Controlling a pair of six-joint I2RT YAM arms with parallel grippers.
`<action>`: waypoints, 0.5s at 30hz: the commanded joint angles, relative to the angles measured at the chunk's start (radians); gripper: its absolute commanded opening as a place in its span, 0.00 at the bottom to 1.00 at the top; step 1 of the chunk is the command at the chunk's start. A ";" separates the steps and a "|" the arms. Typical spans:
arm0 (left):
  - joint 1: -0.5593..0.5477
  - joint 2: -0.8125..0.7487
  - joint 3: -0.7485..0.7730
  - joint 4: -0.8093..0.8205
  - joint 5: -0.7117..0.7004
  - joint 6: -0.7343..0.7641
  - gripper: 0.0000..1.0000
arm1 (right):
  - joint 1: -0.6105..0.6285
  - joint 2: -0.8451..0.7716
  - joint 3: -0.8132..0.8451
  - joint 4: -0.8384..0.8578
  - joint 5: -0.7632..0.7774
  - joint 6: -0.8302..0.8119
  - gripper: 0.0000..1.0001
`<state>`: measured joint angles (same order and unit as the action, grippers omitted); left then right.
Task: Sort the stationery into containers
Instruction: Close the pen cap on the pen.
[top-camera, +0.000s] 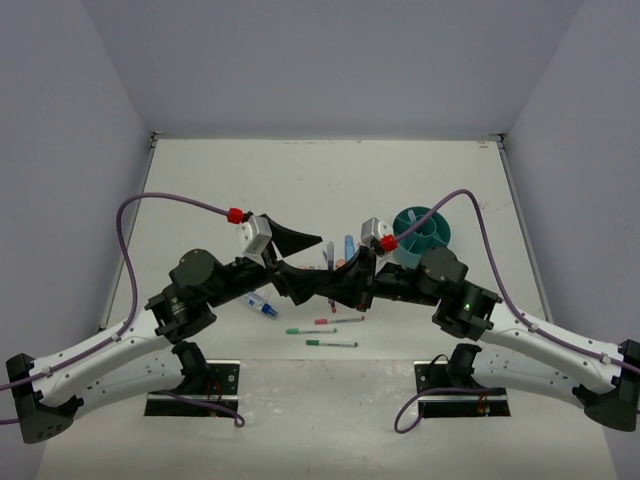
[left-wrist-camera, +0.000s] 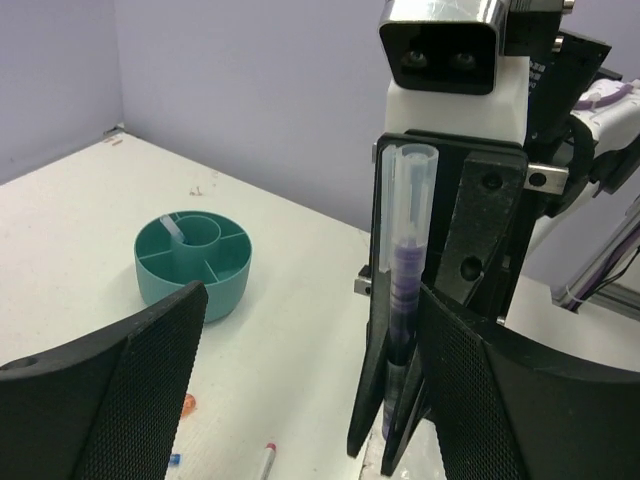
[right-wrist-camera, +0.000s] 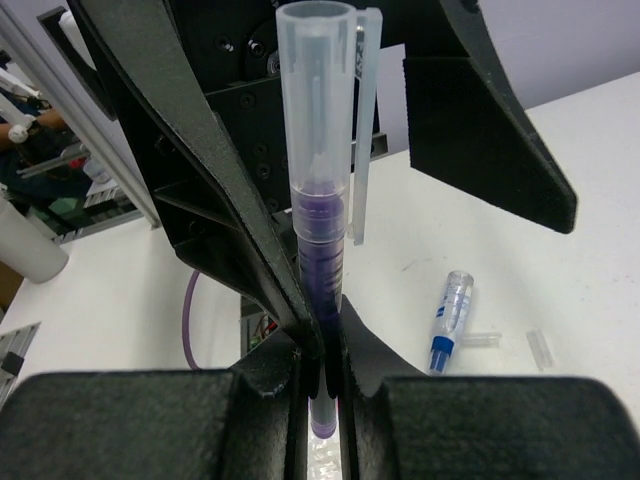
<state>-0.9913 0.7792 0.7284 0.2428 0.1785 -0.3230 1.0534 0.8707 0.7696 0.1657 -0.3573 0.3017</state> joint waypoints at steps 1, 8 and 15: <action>-0.007 -0.039 0.050 -0.027 0.000 -0.001 0.82 | -0.001 -0.025 -0.004 -0.014 0.029 -0.033 0.00; -0.007 -0.047 0.074 -0.006 0.052 -0.031 0.78 | -0.001 -0.003 -0.002 -0.046 0.058 -0.039 0.00; -0.007 -0.037 0.117 0.003 0.003 -0.073 0.76 | -0.002 0.013 0.004 -0.051 0.043 -0.050 0.00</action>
<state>-0.9955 0.7393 0.7839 0.2230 0.2057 -0.3598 1.0527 0.8800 0.7677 0.1162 -0.3248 0.2784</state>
